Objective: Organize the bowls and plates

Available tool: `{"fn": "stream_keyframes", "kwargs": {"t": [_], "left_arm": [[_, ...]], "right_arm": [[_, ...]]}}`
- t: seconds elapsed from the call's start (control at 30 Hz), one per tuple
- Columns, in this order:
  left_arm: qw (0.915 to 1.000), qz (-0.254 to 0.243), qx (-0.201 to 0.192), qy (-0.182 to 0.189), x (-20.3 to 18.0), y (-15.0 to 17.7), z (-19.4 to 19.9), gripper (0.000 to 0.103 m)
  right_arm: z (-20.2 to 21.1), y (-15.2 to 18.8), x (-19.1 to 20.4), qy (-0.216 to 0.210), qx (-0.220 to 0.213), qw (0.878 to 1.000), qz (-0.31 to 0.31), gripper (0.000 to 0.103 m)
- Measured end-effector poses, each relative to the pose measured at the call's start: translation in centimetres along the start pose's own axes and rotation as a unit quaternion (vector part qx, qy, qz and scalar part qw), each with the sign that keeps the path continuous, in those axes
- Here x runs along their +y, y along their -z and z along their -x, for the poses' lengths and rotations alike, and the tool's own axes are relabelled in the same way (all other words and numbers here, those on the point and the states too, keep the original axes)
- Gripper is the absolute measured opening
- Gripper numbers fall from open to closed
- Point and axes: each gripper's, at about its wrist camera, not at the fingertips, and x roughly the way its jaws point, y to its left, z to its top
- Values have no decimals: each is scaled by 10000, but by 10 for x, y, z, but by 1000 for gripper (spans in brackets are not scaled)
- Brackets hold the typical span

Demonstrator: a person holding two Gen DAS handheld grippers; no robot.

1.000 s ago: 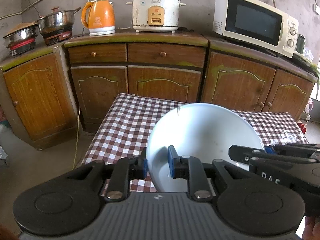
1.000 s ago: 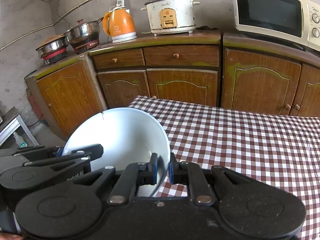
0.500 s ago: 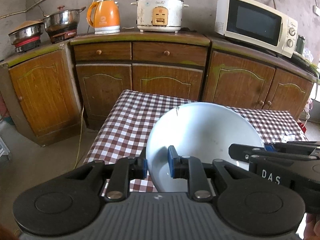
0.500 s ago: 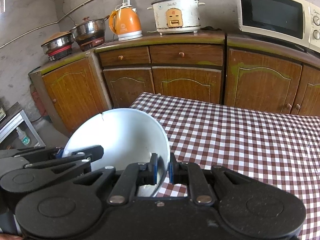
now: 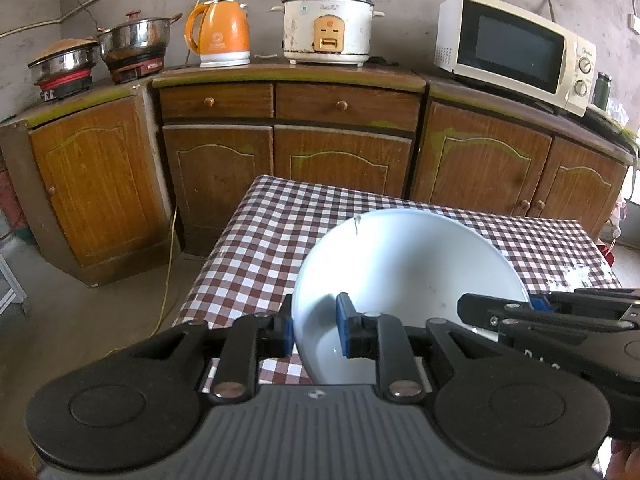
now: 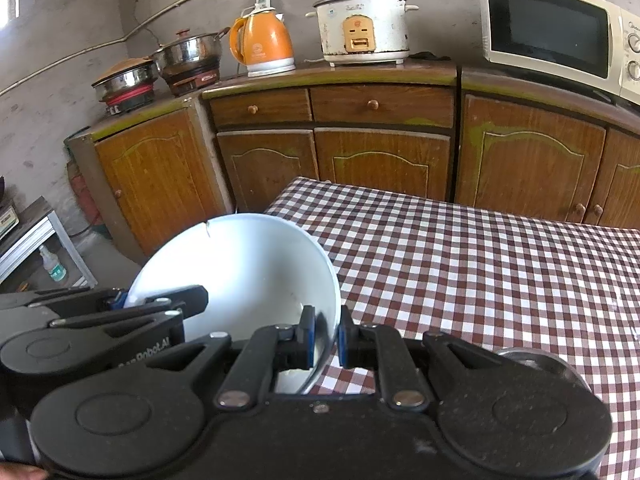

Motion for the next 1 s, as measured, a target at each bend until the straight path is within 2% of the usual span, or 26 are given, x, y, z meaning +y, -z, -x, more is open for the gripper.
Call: {"fn": "stream_keyframes", "kwargs": {"t": [1.0], "left_arm": [[9999, 37, 0, -94, 19, 28, 25, 22]], "right_arm": [[21, 33, 26, -130, 108, 9998, 114, 15]]}}
